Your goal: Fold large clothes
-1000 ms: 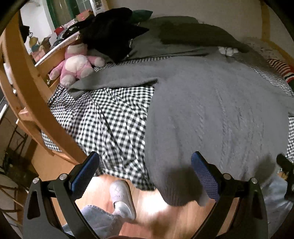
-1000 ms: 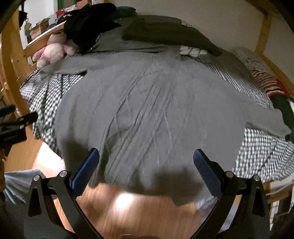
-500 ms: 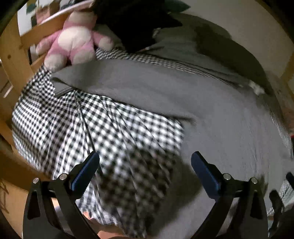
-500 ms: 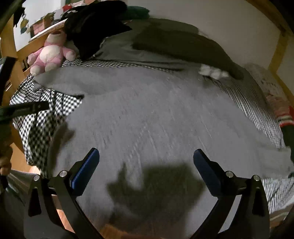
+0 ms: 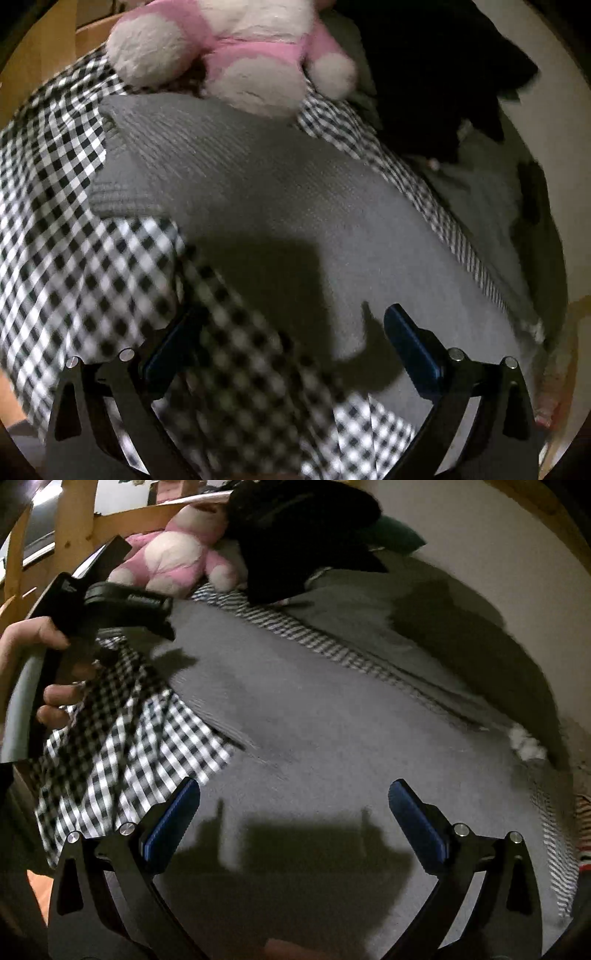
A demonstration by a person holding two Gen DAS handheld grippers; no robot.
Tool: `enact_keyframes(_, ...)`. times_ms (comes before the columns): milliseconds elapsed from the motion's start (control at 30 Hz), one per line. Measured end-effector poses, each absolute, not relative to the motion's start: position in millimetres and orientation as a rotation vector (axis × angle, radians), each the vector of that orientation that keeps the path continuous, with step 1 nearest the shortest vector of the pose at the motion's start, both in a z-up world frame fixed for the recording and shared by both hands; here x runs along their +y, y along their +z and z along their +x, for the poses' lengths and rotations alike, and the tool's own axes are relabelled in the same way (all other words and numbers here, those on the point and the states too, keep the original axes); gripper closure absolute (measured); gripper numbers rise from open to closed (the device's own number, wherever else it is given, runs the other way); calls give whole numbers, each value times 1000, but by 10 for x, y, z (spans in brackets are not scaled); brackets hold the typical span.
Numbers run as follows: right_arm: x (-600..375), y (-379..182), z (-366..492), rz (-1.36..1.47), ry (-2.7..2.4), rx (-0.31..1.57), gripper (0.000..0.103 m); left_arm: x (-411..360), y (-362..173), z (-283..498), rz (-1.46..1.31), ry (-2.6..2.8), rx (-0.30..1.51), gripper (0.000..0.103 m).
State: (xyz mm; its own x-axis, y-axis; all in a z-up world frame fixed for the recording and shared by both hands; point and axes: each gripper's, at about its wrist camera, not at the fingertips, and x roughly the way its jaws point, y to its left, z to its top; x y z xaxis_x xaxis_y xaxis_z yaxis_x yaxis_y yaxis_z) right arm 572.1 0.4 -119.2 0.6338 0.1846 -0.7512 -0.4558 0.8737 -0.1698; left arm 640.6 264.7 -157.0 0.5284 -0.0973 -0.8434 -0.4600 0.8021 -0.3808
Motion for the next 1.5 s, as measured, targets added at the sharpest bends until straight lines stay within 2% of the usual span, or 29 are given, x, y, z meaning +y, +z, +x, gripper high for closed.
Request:
enact_keyframes(133,194,-1255,5861,-371,423,804,3,2867,-1575,6465,-710,222,915,4)
enact_keyframes(333,707,-1328,5920,-569,489,631,3,3138,-1570,6565,-856,209,832,4)
enact_keyframes(533,1248,-1584,6242,-634,604,691,3,3299,-1630,6687,-938,163,810,5)
enact_keyframes(600,1345,-1684,6392,-630,606,745,6,3253,-1590,6737,-907,150,812,5)
enact_keyframes(633,1362,-1705,6472,-593,632,783,12,3222,-1566,6770,-894,134,807,5)
enact_keyframes(667,1368,-1707,6522,-563,638,805,31,3193,-1546,6790,-889,117,799,5)
enact_keyframes(700,1343,-1694,6587,-510,658,841,42,3176,-1534,6804,-885,104,793,5)
enact_keyframes(733,1291,-1667,6628,-456,648,865,65,3148,-1499,6819,-881,82,773,5)
enact_keyframes(767,1255,-1639,6645,-426,620,861,81,3147,-1460,6790,-874,65,754,10)
enact_keyframes(800,1179,-1592,6641,-378,607,851,88,3123,-1414,6790,-862,50,739,22)
enact_keyframes(867,982,-1498,6592,-279,617,829,92,3049,-1284,6798,-811,8,724,35)
enact_keyframes(933,825,-1423,6508,-208,646,820,92,2917,-1148,6811,-783,-73,699,48)
enact_keyframes(1000,675,-1380,6378,-182,672,823,90,2807,-1005,6790,-766,-158,661,68)
enact_keyframes(1033,614,-1380,6321,-178,678,834,89,2713,-900,6770,-744,-204,634,72)
enact_keyframes(1100,476,-1356,6238,-148,696,850,77,2434,-752,6779,-664,-277,613,90)
enact_keyframes(1167,196,-1272,6109,-71,701,845,35,2117,-669,6774,-559,-313,609,93)
enact_keyframes(1233,-247,-1045,5968,34,669,779,23,1677,-628,6744,-415,-328,614,94)
enact_keyframes(1300,-751,-771,5844,114,600,723,20,1293,-642,6690,-303,-352,626,95)
enact_keyframes(1333,-1017,-631,5810,152,553,703,14,1034,-669,6635,-235,-372,634,96)
enact_keyframes(1367,-1256,-518,5804,189,507,690,13,835,-700,6581,-188,-387,638,96)
enact_keyframes(1500,-1790,-423,5947,319,453,715,13,126,-989,6385,-30,-452,693,96)
